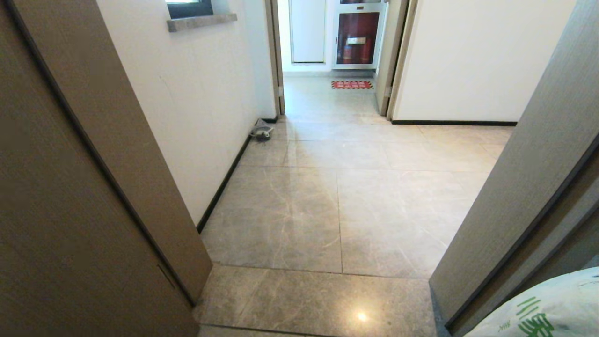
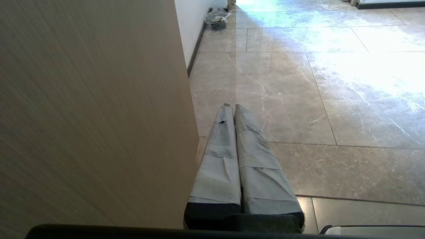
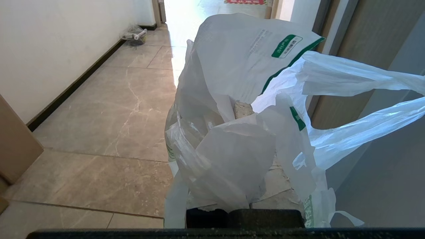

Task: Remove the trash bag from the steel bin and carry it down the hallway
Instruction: Put the trash bag at the door

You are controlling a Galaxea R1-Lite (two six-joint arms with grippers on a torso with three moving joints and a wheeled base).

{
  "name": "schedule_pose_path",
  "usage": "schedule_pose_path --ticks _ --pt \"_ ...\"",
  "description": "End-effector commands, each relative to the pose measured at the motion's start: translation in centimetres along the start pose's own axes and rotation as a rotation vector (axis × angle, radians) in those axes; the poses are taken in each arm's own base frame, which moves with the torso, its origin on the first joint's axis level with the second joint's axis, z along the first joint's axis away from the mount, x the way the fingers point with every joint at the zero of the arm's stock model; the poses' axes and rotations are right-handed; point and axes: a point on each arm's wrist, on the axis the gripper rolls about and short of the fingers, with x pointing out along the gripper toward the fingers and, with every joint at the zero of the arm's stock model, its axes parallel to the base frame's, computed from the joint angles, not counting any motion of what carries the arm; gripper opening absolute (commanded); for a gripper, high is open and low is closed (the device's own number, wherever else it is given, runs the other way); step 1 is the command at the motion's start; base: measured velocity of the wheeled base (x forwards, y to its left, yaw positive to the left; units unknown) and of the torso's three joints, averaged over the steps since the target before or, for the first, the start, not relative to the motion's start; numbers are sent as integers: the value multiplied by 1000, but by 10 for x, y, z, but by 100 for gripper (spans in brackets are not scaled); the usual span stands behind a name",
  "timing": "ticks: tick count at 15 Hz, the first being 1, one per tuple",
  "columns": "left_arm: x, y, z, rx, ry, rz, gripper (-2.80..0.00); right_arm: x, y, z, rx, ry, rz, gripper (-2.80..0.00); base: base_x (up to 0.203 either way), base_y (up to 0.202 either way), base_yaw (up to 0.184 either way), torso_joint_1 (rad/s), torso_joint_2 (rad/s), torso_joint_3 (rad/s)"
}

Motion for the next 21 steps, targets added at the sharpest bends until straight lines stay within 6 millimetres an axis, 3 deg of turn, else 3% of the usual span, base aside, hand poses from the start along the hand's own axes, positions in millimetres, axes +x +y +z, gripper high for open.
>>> schedule_pose_path --ticks 1,5,21 --pt "0 0 0 0 1 0 -280 2 1 -11 -1 40 3 -280 0 0 0 0 0 0" --pt "0 0 0 -26 -2 4 -280 2 1 -11 0 40 4 -280 31 0 0 2 0 1" --pt "0 0 0 -35 -1 6 -280 2 1 -11 0 40 4 -280 192 0 0 2 3 2"
